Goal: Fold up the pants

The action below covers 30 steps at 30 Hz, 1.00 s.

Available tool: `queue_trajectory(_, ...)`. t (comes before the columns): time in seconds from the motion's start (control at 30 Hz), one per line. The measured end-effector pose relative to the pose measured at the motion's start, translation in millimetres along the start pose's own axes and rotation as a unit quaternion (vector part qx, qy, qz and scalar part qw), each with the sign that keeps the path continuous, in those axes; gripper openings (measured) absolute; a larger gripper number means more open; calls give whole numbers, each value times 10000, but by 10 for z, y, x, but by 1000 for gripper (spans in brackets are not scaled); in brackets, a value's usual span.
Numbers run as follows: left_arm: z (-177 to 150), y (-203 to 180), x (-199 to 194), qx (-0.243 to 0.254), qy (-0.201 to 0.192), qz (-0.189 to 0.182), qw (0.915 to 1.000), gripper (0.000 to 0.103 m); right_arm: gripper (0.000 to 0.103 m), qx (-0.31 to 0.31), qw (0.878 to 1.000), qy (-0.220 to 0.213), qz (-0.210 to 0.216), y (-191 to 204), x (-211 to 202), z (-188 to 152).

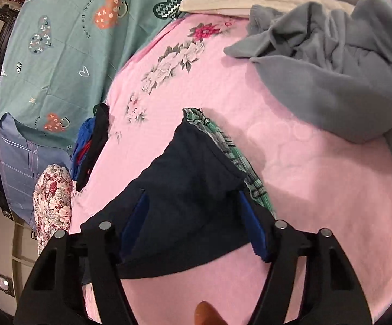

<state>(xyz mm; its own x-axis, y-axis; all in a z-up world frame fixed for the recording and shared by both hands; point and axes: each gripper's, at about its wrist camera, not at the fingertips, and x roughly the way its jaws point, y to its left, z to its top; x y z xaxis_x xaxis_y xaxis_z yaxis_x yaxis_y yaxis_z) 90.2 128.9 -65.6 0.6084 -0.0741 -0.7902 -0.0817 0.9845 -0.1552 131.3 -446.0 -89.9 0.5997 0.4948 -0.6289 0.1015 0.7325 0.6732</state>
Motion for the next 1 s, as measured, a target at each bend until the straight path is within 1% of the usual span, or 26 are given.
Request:
queue_trajectory(0.03, -4, 7, -7, -14, -14, -21, 10000, 101, 59, 14, 10000, -16, -3, 41, 25, 8)
queue_trajectory(0.1, -7, 23, -23, -58, -50, -63, 10000, 101, 34, 33, 9999, -29, -100, 54, 83, 82)
queue_trajectory(0.13, -10, 30, -31, -77, -71, -73, 9999, 101, 10, -16, 9997, -57, -234, 77, 105, 111)
queue_trajectory(0.17, -15, 38, -41, -103, -98, -88, 9999, 101, 6, -105, 9994, -116, -323, 121, 95, 126)
queue_trajectory(0.2, -16, 45, -45, -120, -111, -105, 9998, 101, 5, -222, 9990, -227, -317, 185, 49, 133)
queue_trajectory(0.27, -15, 48, -44, -138, -110, -123, 9998, 101, 4, -433, 9980, -455, -72, 304, -105, 105)
queue_trajectory(0.33, -17, 36, -34, -115, -88, -105, 9998, 101, 4, -543, 9956, -727, 231, 370, -348, 30)
queue_trajectory(0.4, -16, 21, -25, -76, -64, -92, 9999, 101, 4, -525, 9948, -802, 354, 324, -451, -48)
queue_trajectory(0.47, -13, 23, -16, -58, -43, -110, 9999, 101, 4, -374, 9971, -655, 87, 157, -386, -123)
queue_trajectory(0.5, -14, 27, -19, -59, -44, -124, 9999, 101, 5, -263, 9983, -509, -127, 24, -292, -162)
queue_trajectory(0.53, -12, 32, -31, -69, -54, -142, 9999, 101, 8, -178, 9985, -345, -384, -100, -188, -193)
queue_trajectory(0.57, -14, 38, -62, -124, -94, -183, 9997, 101, 7, -151, 9984, -222, -505, -166, -117, -205)
queue_trajectory(0.6, -18, 41, -98, -199, -126, -248, 9994, 101, 10, -47, 9992, -227, -330, -226, -124, -207)
queue_trajectory(0.63, -28, 39, -131, -275, -154, -338, 9989, 101, 19, 29, 9994, -229, -243, -228, -172, -187)
queue_trajectory(0.67, -51, 7, -199, -342, -217, -570, 9976, 101, 34, 26, 9991, -265, -327, -199, -230, -169)
queue_trajectory(0.7, -75, -42, -260, -326, -288, -846, 9955, 101, 40, -44, 9963, -480, -713, -119, -341, -167)
queue_trajectory(0.73, -92, -86, -299, -288, -328, -1039, 9936, 101, 42, -161, 9902, -755, -1161, -13, -456, -186)
queue_trajectory(0.77, -120, -155, -336, -222, -360, -1238, 9914, 101, 42, -384, 9839, -1001, -1432, 136, -554, -228)
queue_trajectory(0.8, -140, -210, -346, -176, -362, -1328, 9903, 101, 42, -629, 9809, -1142, -1446, 282, -605, -287)
queue_trajectory(0.83, -162, -279, -334, -103, -335, -1453, 9888, 101, 42, -948, 9798, -1184, -1304, 459, -626, -366)
queue_trajectory(0.87, -179, -327, -314, -51, -303, -1544, 9875, 101, 42, -1324, 9792, -1115, -1058, 654, -610, -459)
queue_trajectory(0.9, -198, -368, -284, -12, -254, -1641, 9861, 101, 42, -1876, 9764, -886, -601, 915, -535, -612)
queue_trajectory(0.97, -229, -441, -212, 15, -119, -1737, 9847, 101, 42, -2466, 9682, -414, 50, 1209, -351, -822)
queue_trajectory(1.0, -245, -458, -197, 32, -88, -1751, 9845, 101, 42, -2695, 9621, -79, 400, 1351, -197, -944)
